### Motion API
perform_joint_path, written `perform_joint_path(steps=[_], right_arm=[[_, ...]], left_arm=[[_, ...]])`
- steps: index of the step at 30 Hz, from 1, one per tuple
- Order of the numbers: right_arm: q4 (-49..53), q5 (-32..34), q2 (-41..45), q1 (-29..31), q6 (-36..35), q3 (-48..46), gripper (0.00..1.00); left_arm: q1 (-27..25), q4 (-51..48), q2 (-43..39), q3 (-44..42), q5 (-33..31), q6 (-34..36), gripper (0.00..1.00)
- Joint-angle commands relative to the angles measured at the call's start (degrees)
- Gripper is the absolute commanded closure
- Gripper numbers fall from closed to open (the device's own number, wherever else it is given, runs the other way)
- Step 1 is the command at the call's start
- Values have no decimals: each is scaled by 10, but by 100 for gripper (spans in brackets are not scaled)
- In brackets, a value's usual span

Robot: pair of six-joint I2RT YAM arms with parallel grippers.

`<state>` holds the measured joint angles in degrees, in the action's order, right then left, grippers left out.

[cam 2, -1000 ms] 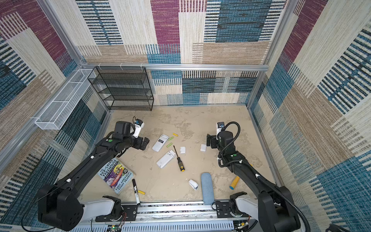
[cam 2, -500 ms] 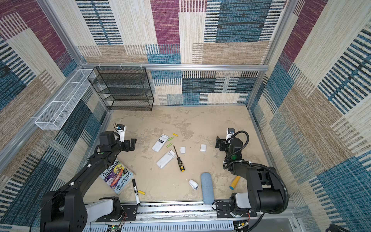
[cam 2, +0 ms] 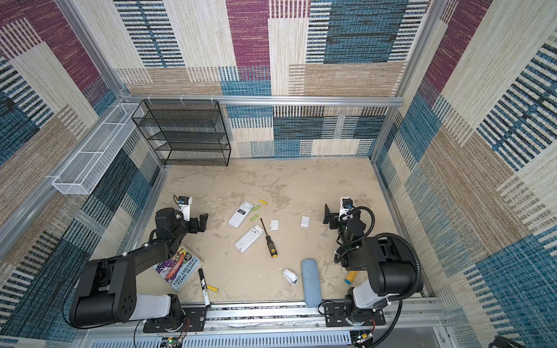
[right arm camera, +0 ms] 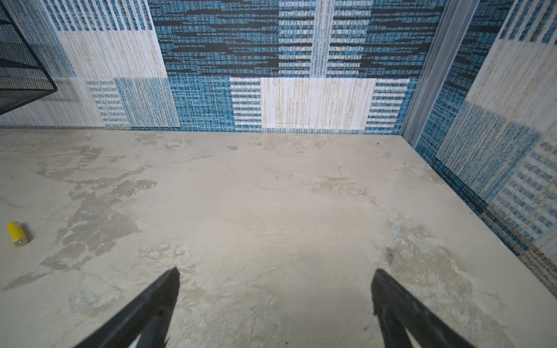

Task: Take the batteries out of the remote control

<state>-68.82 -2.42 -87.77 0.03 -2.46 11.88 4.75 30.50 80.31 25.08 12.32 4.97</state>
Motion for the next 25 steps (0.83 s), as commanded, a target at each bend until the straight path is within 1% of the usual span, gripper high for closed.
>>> perform_joint_path(steps=[1,3,4,6,8,10,14,19,25], right_arm=[[-45,-2,0,0,-3,2,0],[-46,-2,-3,0,-2,2,0],[-45,-3,-2,0,-2,2,0],[-46,-3,-2,0,-2,2,0],[-49,-3,-1,0,-2,1,0],[-44,-2,-2,0,0,3,0],[-43,-2,-1,0,-1,2,0],[-43,-2,-1,0,-1,3,0],[-45,0,-1,0,-1,2,0]], left_arm=[[2,165,39,-27,22,-28,0],[2,244,75,-52,12,-33,1],[2,264,78,-56,2,-40,1],[2,219,64,-46,-1,-37,0],[1,229,77,-41,21,-27,1],[1,197,72,-29,29,-23,1],[1,194,76,-25,0,-37,1],[1,216,76,-36,-52,-58,1],[1,204,76,-29,-64,-64,1]])
